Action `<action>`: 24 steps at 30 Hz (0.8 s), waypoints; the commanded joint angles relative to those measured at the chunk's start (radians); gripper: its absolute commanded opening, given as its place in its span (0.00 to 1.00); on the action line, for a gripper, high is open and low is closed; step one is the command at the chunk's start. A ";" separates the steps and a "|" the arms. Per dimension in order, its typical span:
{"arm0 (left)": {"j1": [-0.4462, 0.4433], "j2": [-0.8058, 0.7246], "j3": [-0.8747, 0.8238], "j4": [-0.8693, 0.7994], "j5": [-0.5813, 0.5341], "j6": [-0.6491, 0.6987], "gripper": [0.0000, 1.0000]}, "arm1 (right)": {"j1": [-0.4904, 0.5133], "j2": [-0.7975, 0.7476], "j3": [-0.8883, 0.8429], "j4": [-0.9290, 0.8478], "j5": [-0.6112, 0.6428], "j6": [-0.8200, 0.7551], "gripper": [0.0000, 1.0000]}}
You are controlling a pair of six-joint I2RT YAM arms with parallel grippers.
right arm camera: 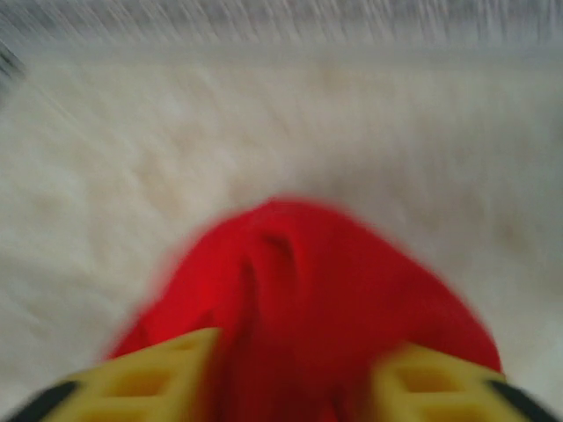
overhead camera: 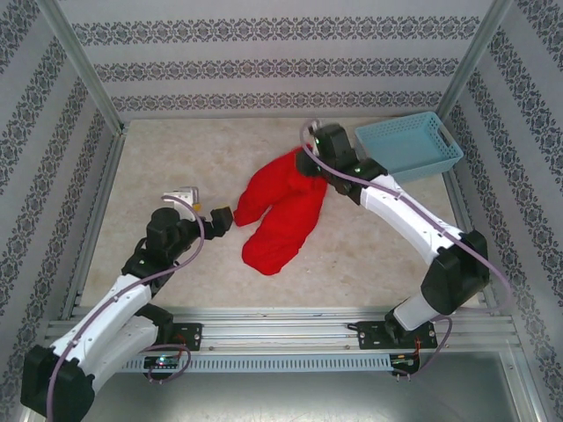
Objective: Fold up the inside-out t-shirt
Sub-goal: Place the T-shirt at the center of the table, then flatten out the T-shirt at the center of the table.
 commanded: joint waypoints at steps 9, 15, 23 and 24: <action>-0.157 0.527 0.358 -0.154 -0.054 0.058 1.00 | -0.111 -0.167 -0.333 0.058 -0.131 0.152 0.74; -0.175 0.834 0.642 -0.376 -0.259 0.056 1.00 | -0.122 -0.159 -0.413 0.131 -0.181 0.190 0.75; -0.111 1.093 0.862 -0.439 -0.244 0.041 0.76 | -0.130 0.008 -0.330 0.144 -0.179 0.180 0.68; -0.103 1.108 0.878 -0.439 -0.224 0.039 0.68 | -0.131 0.030 -0.311 0.137 -0.181 0.173 0.65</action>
